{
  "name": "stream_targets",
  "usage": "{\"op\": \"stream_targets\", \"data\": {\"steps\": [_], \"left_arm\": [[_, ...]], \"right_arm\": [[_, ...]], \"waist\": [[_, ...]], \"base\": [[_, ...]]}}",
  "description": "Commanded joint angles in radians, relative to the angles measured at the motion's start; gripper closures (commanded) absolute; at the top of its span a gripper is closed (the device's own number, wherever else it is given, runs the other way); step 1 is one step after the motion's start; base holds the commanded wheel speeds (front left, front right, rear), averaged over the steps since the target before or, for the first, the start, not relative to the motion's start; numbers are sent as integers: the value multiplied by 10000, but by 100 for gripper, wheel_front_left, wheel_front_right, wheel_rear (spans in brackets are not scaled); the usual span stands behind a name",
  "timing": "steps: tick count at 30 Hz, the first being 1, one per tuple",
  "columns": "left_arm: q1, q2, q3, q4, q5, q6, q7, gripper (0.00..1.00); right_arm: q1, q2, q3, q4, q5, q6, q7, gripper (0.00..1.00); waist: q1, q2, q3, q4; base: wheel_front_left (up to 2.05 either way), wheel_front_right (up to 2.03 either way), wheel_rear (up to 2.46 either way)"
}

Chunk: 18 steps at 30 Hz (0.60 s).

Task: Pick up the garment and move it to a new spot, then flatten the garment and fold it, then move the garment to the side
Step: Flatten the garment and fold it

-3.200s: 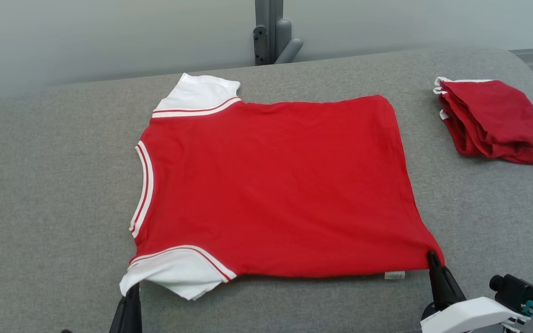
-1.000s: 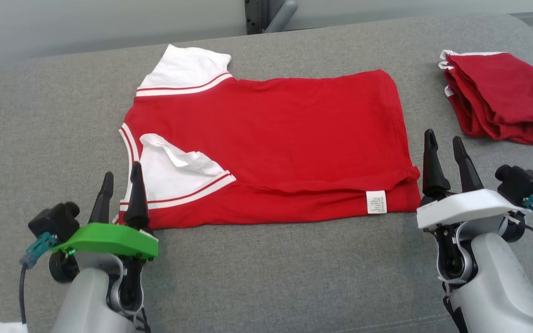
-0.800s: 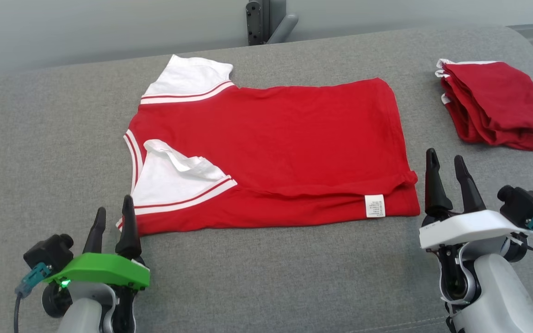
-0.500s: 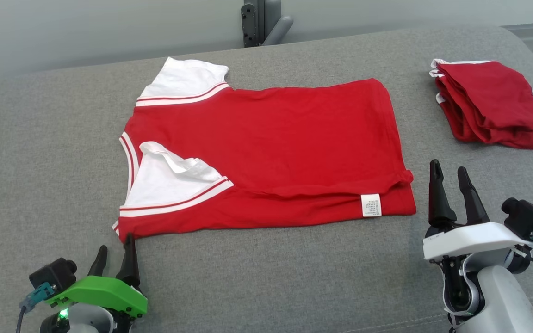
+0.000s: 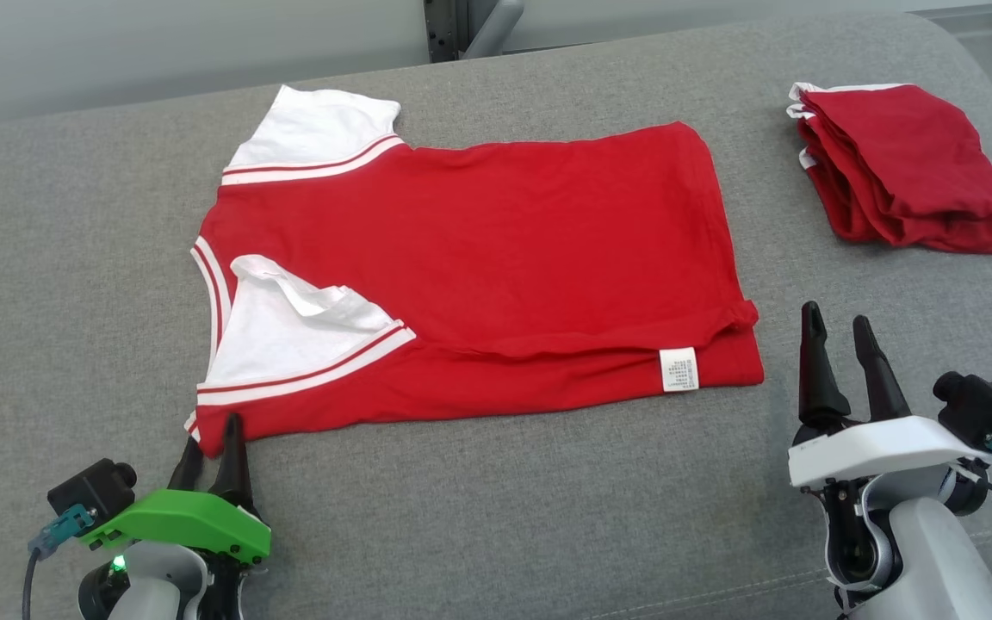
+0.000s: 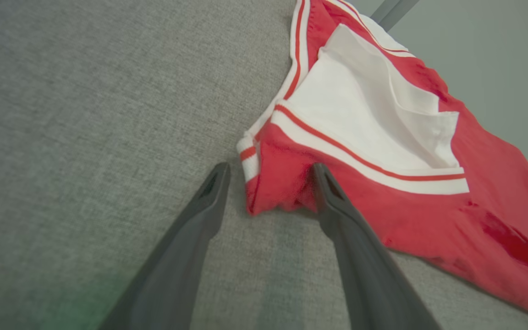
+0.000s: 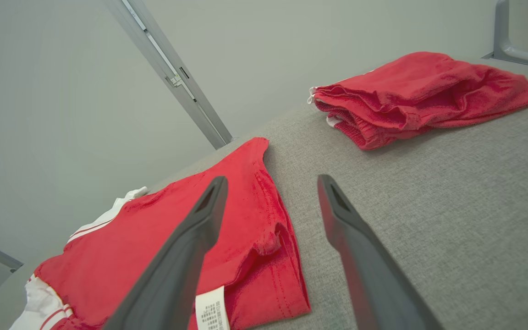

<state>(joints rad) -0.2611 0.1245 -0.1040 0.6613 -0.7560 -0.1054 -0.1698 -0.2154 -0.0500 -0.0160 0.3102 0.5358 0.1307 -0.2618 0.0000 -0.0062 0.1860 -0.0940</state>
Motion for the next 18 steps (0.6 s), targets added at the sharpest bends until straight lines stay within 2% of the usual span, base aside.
{"op": "stream_targets", "data": {"steps": [1,3,18], "left_arm": [[-116,7,-51,140,-57,-29,-6,72],[-187,-37,-108,214,-107,-73,-9,100],[-415,-47,-592,-107,-191,-225,-395,100]], "right_arm": [[6,-12,-29,197,-67,-2,-38,0],[21,-12,-35,689,-191,-2,-31,0],[-1527,-12,982,4426,196,-2,220,0]], "waist": [[0,62,35,-32],[0,62,51,-36],[0,62,111,389]], "base": [[0,0,0],[0,0,0],[0,0,0]]}}
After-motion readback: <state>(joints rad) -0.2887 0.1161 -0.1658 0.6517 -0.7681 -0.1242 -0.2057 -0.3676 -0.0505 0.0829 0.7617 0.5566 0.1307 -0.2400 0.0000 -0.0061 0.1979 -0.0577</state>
